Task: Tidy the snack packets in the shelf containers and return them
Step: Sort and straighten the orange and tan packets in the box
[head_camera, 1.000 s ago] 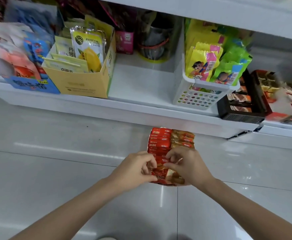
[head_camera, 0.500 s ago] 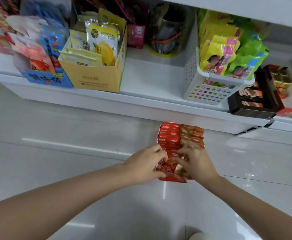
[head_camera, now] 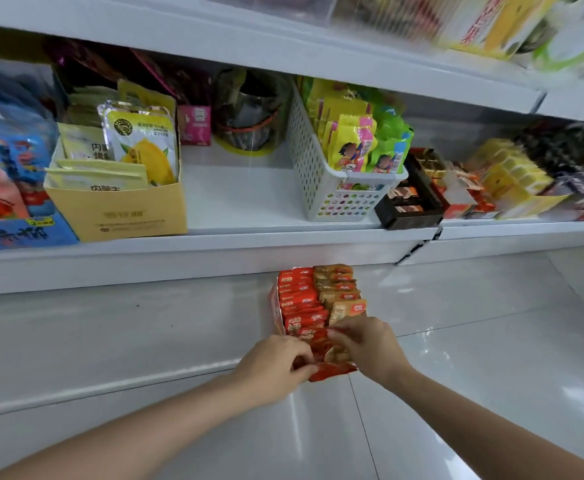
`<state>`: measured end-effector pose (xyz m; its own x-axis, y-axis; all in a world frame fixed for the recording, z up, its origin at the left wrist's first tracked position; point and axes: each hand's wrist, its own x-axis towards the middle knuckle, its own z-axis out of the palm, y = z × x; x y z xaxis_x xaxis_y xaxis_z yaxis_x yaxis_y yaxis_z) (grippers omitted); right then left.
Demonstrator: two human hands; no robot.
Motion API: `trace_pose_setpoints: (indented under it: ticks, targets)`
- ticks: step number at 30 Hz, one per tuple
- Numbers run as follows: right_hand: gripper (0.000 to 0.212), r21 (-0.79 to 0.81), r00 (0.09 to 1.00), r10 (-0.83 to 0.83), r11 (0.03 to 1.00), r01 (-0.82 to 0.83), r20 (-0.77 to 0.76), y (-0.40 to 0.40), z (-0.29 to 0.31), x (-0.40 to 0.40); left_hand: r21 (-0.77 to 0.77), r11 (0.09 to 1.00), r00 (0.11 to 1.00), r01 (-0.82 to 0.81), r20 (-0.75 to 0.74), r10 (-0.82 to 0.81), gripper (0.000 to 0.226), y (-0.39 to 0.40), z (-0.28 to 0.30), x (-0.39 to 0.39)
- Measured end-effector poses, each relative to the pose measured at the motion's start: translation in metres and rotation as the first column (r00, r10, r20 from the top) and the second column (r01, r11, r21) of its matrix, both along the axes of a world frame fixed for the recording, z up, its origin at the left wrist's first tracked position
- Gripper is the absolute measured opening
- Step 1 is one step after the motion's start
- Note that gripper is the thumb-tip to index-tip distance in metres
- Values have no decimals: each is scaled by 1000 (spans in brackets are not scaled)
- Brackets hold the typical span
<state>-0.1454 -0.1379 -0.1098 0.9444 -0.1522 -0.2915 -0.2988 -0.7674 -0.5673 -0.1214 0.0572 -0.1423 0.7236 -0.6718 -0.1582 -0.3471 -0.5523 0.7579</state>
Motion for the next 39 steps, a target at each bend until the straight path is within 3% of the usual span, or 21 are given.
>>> trace_pose_setpoints:
  ticks: [4,7,11,16,22,26,28,35,39]
  targets:
    - [15,88,998,-53,995,55,-18,3,-1,-2,56,998,995,-4,-98,10,18,1,11,4]
    - [12,55,999,36,998,-34,-36,-5,3,12,81,996,984,27,-176,-13,29,5,24,6]
    - [15,40,989,139,990,-137,-53,-14,5,26,113,992,998,57,-20,-55,37,12,30,11]
    - [11,197,998,60,979,-55,-17,-16,-11,27,-45,983,983,-179,-46,177,14,5,15,-1]
    - [20,306,999,45,951,-46,10,-13,-19,13,-56,987,973,-148,-185,136,3,9,18,-7]
    - [29,318,996,-10,948,-18,85,-13,-8,15,37,995,989,-93,-109,96,27,5,29,1]
    - [28,337,991,-40,942,-5,124,-15,0,17,-12,994,986,-106,-129,103,28,2,26,3]
    - [18,479,926,-245,874,83,287,-29,31,24,-239,899,901,-367,-332,280,20,-4,0,-8]
    - [17,523,872,-342,844,121,351,-27,50,32,-328,778,807,-536,-468,359,4,-18,9,-2]
